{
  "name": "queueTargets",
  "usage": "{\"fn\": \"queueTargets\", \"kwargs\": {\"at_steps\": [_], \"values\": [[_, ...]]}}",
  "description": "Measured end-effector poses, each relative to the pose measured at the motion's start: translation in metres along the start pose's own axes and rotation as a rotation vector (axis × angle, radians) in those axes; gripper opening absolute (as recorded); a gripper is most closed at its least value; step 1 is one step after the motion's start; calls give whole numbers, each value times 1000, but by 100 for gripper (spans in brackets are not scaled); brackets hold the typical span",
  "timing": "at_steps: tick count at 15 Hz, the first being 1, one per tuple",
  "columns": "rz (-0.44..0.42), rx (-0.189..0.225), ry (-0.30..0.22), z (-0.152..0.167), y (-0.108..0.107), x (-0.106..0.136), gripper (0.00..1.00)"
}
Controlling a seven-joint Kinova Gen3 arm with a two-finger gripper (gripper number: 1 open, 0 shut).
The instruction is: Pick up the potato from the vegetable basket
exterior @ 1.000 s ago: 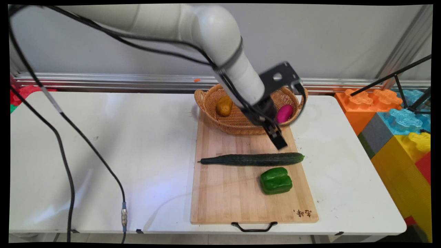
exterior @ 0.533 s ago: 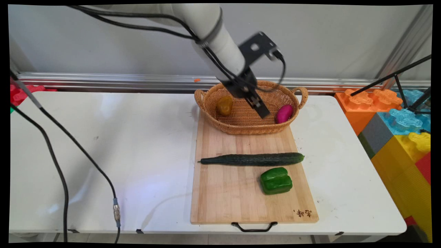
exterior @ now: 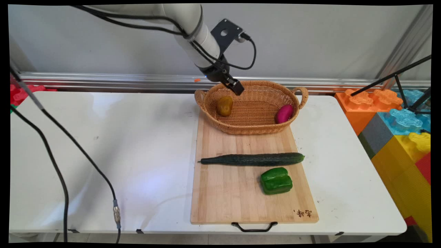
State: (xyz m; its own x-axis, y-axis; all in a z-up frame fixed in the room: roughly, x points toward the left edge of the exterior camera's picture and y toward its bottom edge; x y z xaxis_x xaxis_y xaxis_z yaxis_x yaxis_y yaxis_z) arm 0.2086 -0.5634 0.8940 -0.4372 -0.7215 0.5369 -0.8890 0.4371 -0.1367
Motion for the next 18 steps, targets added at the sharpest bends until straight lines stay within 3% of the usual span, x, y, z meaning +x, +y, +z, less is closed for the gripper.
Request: {"fn": "queueTargets", "kwargs": {"at_steps": [5, 12, 18], "values": [[-115, 64, -28, 44, -22, -7, 100], [-160, 60, -61, 92, -26, -8, 100], [-163, 51, -79, 110, -22, -10, 100]]}}
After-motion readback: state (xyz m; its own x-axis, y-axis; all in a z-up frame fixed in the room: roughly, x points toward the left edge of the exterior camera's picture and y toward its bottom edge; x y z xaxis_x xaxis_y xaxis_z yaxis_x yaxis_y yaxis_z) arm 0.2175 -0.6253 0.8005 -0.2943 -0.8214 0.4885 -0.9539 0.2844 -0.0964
